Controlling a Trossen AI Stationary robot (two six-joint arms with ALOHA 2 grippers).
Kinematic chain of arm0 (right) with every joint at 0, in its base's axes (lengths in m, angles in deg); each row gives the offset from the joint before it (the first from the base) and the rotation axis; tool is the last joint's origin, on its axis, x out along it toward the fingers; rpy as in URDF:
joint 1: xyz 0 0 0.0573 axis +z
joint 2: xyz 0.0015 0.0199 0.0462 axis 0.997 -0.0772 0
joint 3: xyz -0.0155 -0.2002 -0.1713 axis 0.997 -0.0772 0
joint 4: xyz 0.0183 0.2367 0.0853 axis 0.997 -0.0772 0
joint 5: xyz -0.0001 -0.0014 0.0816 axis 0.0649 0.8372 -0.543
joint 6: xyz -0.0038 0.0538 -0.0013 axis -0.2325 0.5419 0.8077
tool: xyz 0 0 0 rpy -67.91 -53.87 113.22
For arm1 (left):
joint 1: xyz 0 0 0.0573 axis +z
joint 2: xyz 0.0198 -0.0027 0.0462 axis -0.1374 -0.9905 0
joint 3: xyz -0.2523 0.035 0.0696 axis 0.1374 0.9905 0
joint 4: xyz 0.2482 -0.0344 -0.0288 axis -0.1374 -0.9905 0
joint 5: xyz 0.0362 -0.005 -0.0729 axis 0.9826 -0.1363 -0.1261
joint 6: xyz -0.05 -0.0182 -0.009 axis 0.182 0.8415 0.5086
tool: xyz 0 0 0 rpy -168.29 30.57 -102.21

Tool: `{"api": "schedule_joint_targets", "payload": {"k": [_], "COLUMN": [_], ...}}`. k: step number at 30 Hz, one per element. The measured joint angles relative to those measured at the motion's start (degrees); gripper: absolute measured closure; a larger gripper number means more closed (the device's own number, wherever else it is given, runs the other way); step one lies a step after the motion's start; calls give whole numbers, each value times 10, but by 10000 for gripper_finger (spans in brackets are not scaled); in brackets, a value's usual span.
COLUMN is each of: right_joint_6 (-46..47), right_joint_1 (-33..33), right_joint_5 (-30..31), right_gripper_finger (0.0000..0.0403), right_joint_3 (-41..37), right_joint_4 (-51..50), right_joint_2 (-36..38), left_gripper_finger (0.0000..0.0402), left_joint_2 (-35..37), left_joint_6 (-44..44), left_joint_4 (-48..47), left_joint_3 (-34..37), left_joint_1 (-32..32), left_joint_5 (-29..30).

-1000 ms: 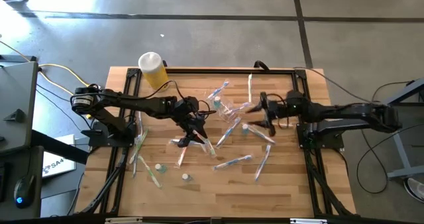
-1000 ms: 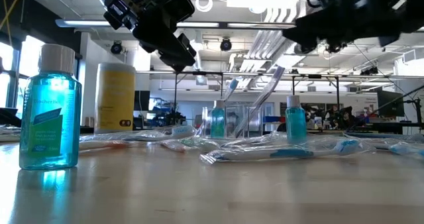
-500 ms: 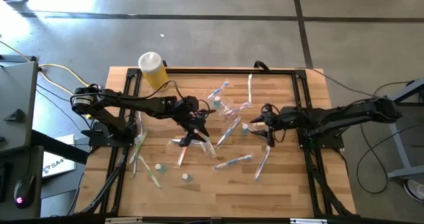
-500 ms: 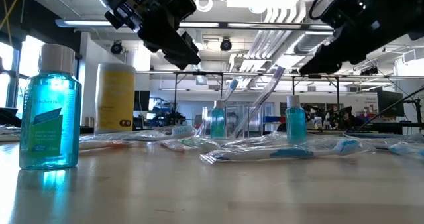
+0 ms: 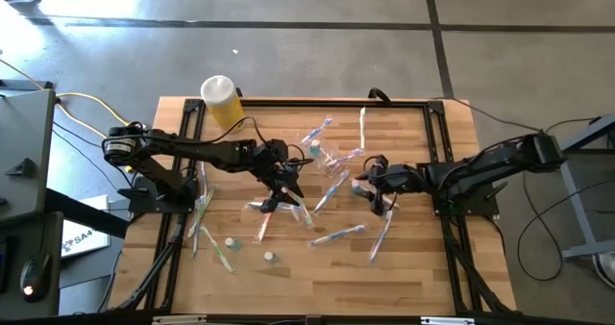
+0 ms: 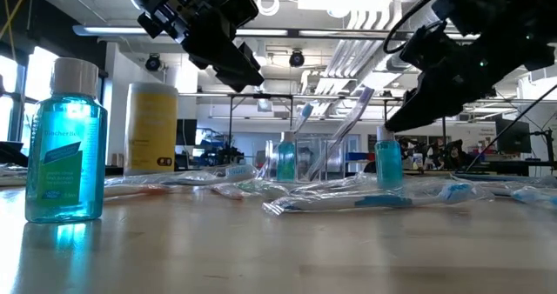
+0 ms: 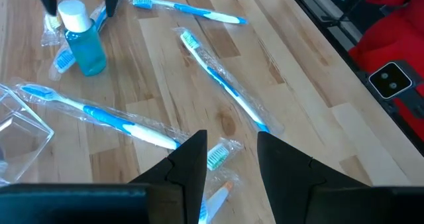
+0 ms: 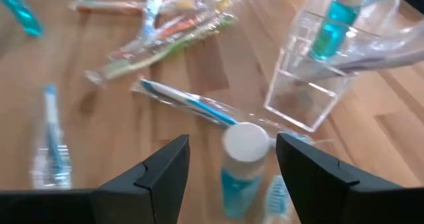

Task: Pick & Place toothbrushing station
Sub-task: Put the blue mouthwash into the transparent organizer

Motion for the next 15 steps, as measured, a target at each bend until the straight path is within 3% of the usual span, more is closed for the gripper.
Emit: {"api": "schedule_joint_targets", "payload": {"k": [15], "right_joint_6": [-42], "right_joint_1": [-1], "right_joint_5": [37], "right_gripper_finger": [206], "right_joint_3": [0], "right_joint_4": [46], "right_joint_2": [-41], "left_gripper_finger": [272], "left_joint_2": [0], "left_joint_6": [1], "left_joint_4": [-6], "left_joint_3": [0], "left_joint_1": [0], "left_joint_5": [0]}}
